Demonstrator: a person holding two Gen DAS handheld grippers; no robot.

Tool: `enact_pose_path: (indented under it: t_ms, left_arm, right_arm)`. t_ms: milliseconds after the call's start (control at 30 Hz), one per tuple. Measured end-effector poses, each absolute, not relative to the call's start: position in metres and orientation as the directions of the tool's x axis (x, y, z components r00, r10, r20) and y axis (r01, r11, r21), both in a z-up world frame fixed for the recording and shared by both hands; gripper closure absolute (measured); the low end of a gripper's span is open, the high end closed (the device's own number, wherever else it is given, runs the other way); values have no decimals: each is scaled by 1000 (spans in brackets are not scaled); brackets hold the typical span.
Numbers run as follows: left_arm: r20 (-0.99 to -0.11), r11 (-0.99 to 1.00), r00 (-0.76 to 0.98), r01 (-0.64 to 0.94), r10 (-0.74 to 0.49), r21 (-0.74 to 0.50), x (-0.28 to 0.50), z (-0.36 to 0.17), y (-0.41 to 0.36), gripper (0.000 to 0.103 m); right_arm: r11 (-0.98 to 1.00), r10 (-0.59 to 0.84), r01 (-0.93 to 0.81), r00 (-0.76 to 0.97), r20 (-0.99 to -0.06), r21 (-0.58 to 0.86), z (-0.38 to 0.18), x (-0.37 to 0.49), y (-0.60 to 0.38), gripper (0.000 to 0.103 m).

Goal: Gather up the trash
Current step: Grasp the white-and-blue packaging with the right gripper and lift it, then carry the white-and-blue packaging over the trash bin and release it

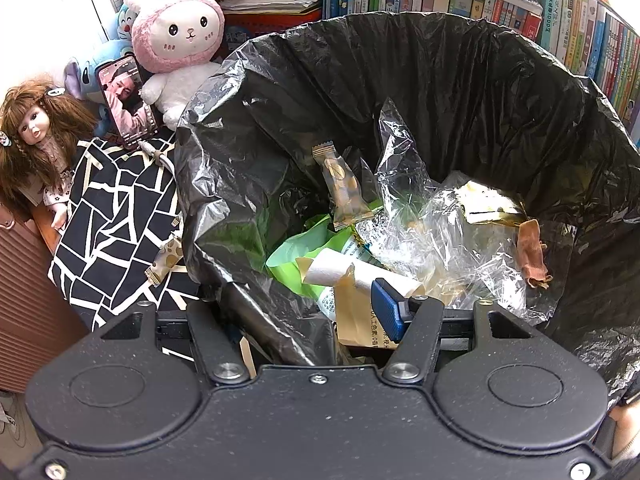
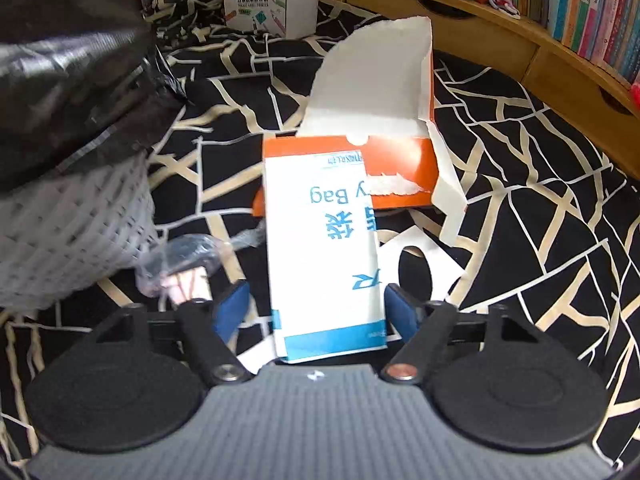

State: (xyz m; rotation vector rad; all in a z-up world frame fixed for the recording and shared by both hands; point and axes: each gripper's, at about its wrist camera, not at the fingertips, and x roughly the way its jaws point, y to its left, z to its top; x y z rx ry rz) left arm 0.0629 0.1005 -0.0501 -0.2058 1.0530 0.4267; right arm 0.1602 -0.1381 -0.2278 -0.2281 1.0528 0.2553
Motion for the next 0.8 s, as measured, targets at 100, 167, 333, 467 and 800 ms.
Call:
enact_pose_path:
  t_ms: [100,167,333,467,800]
  left_arm:
    - [-873,899,424,-437,242,38,64,-50,100,44]
    - [-873,899,424,-436,242,38,64,-50,100,44]
    - [-873,899,424,-435,242,38,64,-50,100,44]
    - [-873,899,424,-436,242,37,64,-50,100,44]
    - [-871,897,428,-440,241,32,65,-50,101,44]
  right_arm:
    - [947,112,-315,491,-864,-57,-218,154,-140,52]
    - [950,119,-309,506,-854,-51,-211,151,-143,58]
    - [963,146,-270,556,-818,-12,-188,141,-153,60]
    - [965,183,-259,603,-777,26,-164,135,-160,62]
    - [953,282,-288,732,-620,94,-84,117,-162,62]
